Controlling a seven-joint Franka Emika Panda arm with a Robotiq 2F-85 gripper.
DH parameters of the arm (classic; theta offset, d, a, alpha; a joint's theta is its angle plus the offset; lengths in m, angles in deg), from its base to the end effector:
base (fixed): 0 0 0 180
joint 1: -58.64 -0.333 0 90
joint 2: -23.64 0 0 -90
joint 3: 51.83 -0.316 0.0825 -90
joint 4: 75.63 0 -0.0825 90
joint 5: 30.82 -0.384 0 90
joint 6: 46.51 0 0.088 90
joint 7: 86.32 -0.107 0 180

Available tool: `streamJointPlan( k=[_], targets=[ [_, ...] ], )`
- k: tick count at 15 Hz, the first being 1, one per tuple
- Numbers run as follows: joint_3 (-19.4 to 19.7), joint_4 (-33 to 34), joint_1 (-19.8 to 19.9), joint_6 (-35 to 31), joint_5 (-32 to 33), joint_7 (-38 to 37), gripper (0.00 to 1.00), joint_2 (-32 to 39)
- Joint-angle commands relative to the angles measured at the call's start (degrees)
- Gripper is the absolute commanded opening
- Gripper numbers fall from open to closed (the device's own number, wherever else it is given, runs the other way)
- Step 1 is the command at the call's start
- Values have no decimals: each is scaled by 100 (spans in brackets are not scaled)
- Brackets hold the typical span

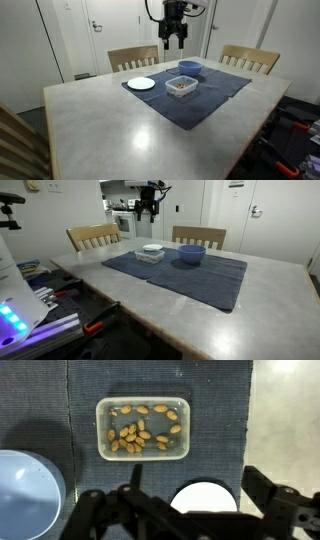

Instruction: Pick the clear bowl and pour its contents into the blue bowl

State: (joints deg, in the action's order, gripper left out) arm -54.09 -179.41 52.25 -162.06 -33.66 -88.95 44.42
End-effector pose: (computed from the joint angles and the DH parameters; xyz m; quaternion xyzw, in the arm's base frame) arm 0.6152 0.0950 0.3301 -0.9957 -0.0392 0.0809 0.0207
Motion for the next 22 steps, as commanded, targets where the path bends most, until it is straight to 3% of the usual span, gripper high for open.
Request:
streamJointPlan(
  k=[1,10,17,22],
  targets=[
    [34,56,-30,-244,304,-374,100,203],
    [-118,-130,-32,-769,48,-632,100,442],
    [-199,-547,-115,-971,-319,-971,100,391],
    [-226,-964,-135,-1522,-363,-917,100,411]
  ],
)
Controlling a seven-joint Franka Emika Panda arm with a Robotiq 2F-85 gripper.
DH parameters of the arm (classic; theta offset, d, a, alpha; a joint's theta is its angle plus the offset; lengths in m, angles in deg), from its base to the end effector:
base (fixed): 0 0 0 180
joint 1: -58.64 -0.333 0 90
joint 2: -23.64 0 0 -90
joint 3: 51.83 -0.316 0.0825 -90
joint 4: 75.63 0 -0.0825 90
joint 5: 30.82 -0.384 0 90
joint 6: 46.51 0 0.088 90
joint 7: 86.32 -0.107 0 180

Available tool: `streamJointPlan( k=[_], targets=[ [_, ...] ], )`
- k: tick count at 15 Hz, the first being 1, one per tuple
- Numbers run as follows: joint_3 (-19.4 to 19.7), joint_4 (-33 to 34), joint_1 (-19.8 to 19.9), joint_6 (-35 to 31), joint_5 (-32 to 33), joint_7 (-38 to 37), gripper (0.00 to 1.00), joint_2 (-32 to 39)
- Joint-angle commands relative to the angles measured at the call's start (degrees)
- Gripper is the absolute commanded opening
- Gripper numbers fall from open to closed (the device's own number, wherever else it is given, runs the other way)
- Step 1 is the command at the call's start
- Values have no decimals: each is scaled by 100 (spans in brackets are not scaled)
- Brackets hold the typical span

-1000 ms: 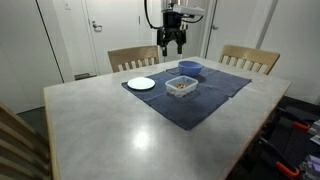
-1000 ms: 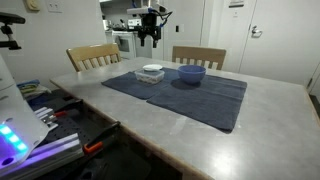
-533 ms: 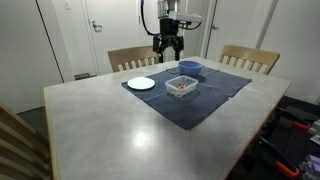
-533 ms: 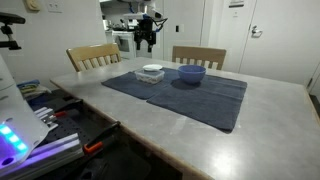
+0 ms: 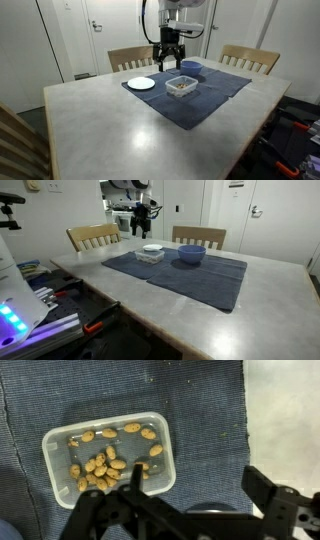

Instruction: Pick the clear bowl and pour its contents into the blue bowl

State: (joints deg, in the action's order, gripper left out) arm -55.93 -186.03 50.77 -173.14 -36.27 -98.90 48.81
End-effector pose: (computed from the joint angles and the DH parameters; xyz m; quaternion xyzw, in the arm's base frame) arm 0.5938 0.1275 0.2489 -0.9949 0.0387 0.0868 0.0336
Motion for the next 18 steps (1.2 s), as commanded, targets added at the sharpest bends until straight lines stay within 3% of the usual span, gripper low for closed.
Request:
streamJointPlan(
  k=[1,6,10,13,18],
  targets=[
    [-54,-350,15,-521,-89,131,100,-11],
    [-61,-472,41,-897,-10,364,100,76],
    [-108,-392,95,-1166,160,1069,100,264],
    [-276,-400,257,-1193,-184,1523,100,303],
    [-353,-468,301,-1252,-358,1611,100,343]
  ],
)
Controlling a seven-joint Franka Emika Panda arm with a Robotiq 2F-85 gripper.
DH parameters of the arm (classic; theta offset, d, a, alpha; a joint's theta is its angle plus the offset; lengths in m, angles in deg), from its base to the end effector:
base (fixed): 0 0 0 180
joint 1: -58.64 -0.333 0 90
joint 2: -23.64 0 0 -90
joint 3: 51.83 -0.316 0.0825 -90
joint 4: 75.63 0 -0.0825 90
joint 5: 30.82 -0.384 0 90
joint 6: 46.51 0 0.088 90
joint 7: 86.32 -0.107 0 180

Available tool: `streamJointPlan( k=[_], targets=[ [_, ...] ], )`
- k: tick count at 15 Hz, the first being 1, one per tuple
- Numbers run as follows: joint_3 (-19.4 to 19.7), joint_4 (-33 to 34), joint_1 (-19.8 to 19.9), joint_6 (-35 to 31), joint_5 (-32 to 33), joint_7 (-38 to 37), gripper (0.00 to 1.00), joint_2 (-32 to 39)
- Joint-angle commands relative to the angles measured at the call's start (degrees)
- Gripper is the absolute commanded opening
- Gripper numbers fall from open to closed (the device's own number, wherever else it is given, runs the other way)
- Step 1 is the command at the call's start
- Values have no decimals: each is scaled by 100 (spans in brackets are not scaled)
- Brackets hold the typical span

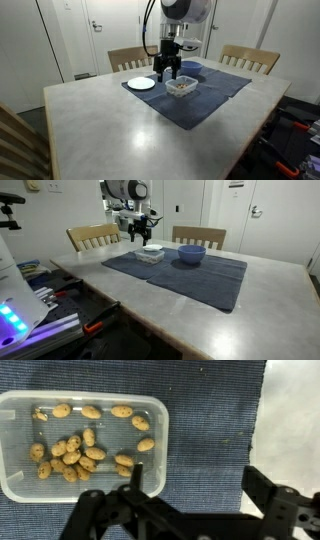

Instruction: Pick the clear bowl and pour its contents into the blue bowl

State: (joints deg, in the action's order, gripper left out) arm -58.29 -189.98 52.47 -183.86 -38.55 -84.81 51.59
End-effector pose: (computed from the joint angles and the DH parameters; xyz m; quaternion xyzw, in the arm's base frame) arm 0.5855 0.1310 0.2078 -0.9944 -0.0661 0.0493 0.0656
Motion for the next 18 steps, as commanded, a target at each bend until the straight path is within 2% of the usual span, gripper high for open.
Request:
streamJointPlan(
  k=[1,8,17,18],
  targets=[
    [-84,-84,104,-212,-24,214,100,83],
    [-74,-11,143,-358,-13,243,100,418],
    [-113,29,230,-309,-130,221,100,500],
    [-127,33,255,-321,-152,251,95,515]
  ],
)
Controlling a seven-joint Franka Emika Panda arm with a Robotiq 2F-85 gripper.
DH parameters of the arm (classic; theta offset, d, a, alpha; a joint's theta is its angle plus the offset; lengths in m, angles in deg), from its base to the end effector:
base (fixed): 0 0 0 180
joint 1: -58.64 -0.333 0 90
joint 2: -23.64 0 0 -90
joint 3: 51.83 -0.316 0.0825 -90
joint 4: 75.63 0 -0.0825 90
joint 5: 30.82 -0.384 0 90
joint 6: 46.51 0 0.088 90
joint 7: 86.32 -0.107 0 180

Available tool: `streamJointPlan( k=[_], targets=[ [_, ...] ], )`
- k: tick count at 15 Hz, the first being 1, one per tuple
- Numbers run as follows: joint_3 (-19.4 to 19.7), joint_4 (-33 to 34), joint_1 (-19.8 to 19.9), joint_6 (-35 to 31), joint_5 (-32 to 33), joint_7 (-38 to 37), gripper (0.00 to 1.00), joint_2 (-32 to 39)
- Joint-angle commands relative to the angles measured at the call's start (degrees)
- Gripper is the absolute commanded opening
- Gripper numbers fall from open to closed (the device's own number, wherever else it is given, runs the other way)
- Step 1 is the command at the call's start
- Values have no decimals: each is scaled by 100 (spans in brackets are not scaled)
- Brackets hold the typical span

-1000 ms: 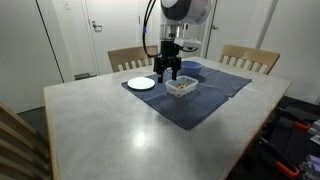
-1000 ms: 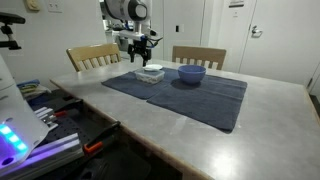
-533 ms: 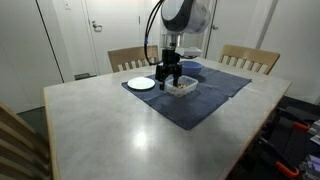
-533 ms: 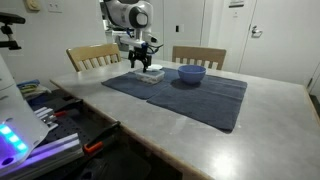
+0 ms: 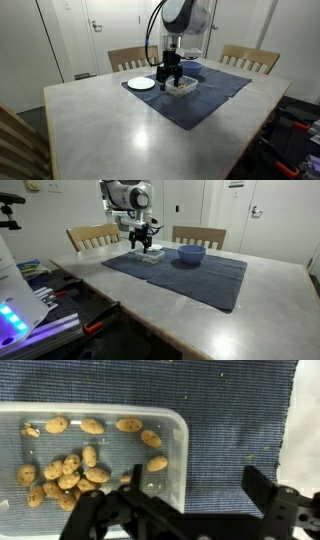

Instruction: Pick the clear bowl and pour its contents into the blue bowl

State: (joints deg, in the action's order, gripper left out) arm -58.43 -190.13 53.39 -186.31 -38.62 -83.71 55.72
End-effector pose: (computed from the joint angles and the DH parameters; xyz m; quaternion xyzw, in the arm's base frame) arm 0.5808 0.1219 0.1673 -0.9936 -0.0643 0.0641 0.0668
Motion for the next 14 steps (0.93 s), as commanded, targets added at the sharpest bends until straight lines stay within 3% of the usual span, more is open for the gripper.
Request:
streamJointPlan(
  k=[1,3,12,14],
  targets=[
    [-117,53,179,-73,-159,149,74,109],
    [-116,54,197,-73,-168,149,69,116],
    [-96,133,274,29,-172,168,5,120],
    [-107,136,297,63,-194,171,0,104]
  ],
)
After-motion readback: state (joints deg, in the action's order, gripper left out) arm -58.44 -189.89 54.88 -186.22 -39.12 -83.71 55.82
